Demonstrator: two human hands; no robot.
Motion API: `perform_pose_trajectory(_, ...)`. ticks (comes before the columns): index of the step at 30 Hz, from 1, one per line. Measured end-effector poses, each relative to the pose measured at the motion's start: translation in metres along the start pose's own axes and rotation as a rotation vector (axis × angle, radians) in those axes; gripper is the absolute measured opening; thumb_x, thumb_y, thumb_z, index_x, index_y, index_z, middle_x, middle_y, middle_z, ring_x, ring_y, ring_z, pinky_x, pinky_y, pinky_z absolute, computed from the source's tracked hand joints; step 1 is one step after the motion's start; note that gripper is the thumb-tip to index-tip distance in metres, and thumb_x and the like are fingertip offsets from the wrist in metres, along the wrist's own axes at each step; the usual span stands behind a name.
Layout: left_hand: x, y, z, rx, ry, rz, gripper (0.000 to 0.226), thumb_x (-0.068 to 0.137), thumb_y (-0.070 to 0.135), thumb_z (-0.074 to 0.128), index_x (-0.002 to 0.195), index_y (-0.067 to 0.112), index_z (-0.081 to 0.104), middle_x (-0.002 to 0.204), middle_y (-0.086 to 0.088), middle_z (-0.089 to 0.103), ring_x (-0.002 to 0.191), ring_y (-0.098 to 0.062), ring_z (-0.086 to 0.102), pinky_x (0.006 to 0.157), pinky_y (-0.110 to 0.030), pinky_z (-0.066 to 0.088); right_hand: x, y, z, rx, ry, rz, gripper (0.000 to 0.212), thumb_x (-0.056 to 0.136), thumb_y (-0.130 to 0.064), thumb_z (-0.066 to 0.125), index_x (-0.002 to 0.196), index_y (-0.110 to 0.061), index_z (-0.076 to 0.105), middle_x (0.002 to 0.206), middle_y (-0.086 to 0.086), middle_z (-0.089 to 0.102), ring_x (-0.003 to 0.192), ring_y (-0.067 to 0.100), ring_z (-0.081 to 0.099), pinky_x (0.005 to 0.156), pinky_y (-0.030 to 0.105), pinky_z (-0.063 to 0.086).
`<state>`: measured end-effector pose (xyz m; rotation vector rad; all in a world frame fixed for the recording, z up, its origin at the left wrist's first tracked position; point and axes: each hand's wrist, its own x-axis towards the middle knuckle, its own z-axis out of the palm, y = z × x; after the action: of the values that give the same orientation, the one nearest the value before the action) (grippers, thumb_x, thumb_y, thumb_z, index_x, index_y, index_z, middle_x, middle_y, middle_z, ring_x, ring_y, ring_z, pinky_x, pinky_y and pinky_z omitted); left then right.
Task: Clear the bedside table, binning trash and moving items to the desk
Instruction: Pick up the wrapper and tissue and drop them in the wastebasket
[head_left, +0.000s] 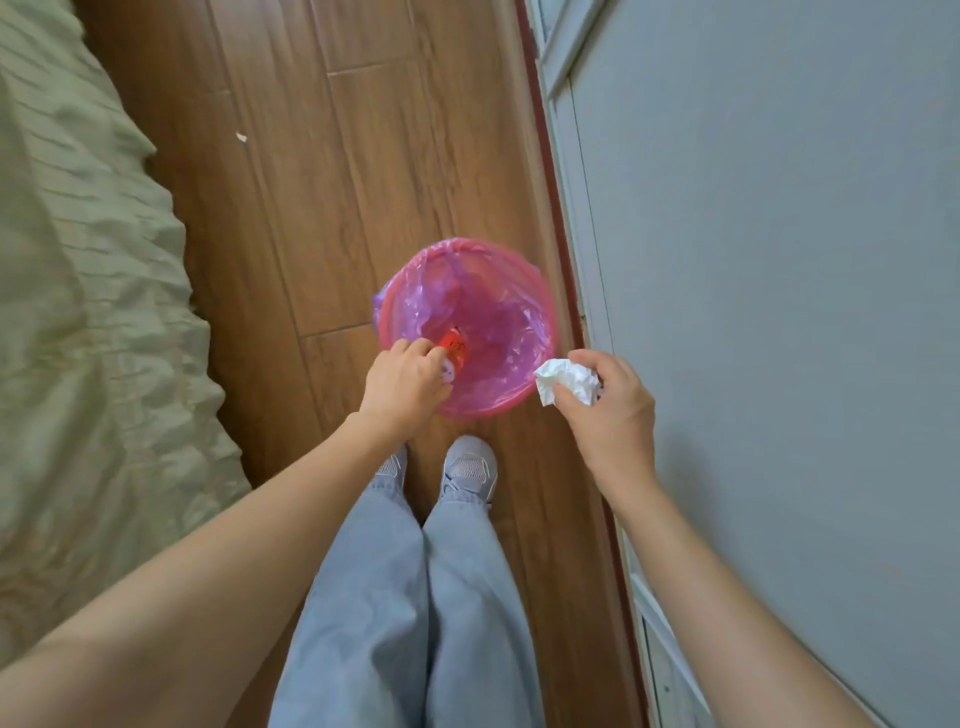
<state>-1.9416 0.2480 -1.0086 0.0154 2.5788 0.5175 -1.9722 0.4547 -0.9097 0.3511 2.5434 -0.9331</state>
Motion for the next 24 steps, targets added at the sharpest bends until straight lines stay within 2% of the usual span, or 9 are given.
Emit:
perform_pose_trajectory(2,0.002,0.003,-0.01,0.01,0.04,0.003,0.029,0.072,0.024,0.064,0.093,0.004,0.067,0.094,-0.013,0.068,0.083,-0.037,0.062,0.064,-0.042,0.049,0.001,-0.003,0.001,-0.014,-0.011,0.0,0.031,0.077,-0.018,0.075,0.106,-0.016,0.067,0.097,-0.004,0.059,0.082,0.009,0.053,0.063,0.009,0.036)
perform_pose_trajectory(5,-0.002,0.005,-0.033,0.062,0.159,0.013,0.033,0.07,0.021,0.067,0.098,0.005,0.066,0.104,-0.015,0.067,0.095,-0.035,0.062,0.075,-0.041,0.05,0.002,-0.011,0.004,-0.011,-0.03,-0.007,0.032,0.078,-0.02,0.075,0.109,-0.016,0.066,0.102,-0.001,0.062,0.087,0.011,0.056,0.072,0.018,0.039)
perform_pose_trajectory(9,-0.014,-0.003,-0.064,0.11,0.313,0.034,0.038,0.081,0.023,0.055,0.115,0.007,0.061,0.123,-0.015,0.06,0.114,-0.035,0.054,0.091,-0.044,0.042,0.011,-0.019,0.019,-0.019,-0.045,-0.038,0.035,0.079,-0.02,0.074,0.112,-0.014,0.065,0.106,0.003,0.062,0.088,0.012,0.055,0.065,0.014,0.037)
perform_pose_trajectory(12,-0.023,-0.013,-0.078,0.139,0.377,0.061,0.039,0.085,0.023,0.052,0.12,0.006,0.058,0.125,-0.016,0.059,0.117,-0.034,0.052,0.095,-0.044,0.04,0.023,-0.022,0.039,-0.056,-0.06,-0.058,0.037,0.081,-0.021,0.073,0.115,-0.012,0.063,0.11,0.005,0.062,0.092,0.017,0.057,0.074,0.019,0.038)
perform_pose_trajectory(16,-0.029,-0.023,-0.078,0.12,0.391,0.087,0.035,0.089,0.024,0.05,0.118,0.005,0.059,0.121,-0.017,0.06,0.116,-0.036,0.053,0.096,-0.046,0.04,0.036,-0.024,0.068,-0.122,-0.106,-0.017,0.044,0.084,-0.026,0.069,0.125,-0.011,0.057,0.123,0.007,0.058,0.109,0.023,0.057,0.086,0.028,0.044)
perform_pose_trajectory(18,-0.033,-0.025,-0.074,0.111,0.365,0.076,0.035,0.09,0.024,0.054,0.118,0.005,0.058,0.122,-0.016,0.06,0.117,-0.034,0.052,0.098,-0.046,0.04,0.037,-0.023,0.08,-0.183,-0.185,0.029,0.054,0.087,-0.03,0.065,0.135,-0.012,0.048,0.136,0.008,0.05,0.123,0.025,0.049,0.099,0.034,0.042)
perform_pose_trajectory(20,-0.037,-0.026,-0.07,0.101,0.344,0.05,0.036,0.088,0.025,0.058,0.119,0.007,0.058,0.123,-0.014,0.06,0.118,-0.033,0.052,0.1,-0.045,0.039,0.033,-0.024,0.088,-0.24,-0.268,0.055,0.061,0.089,-0.036,0.061,0.142,-0.014,0.039,0.147,0.009,0.04,0.136,0.026,0.035,0.11,0.039,0.032)
perform_pose_trajectory(24,-0.044,-0.024,-0.075,0.077,0.31,-0.003,0.037,0.088,0.027,0.057,0.12,0.008,0.057,0.124,-0.013,0.059,0.119,-0.032,0.05,0.101,-0.045,0.039,0.017,-0.036,0.079,-0.294,-0.259,-0.041,0.06,0.093,-0.04,0.053,0.144,-0.015,0.036,0.154,0.01,0.03,0.145,0.027,0.015,0.118,0.041,0.017)
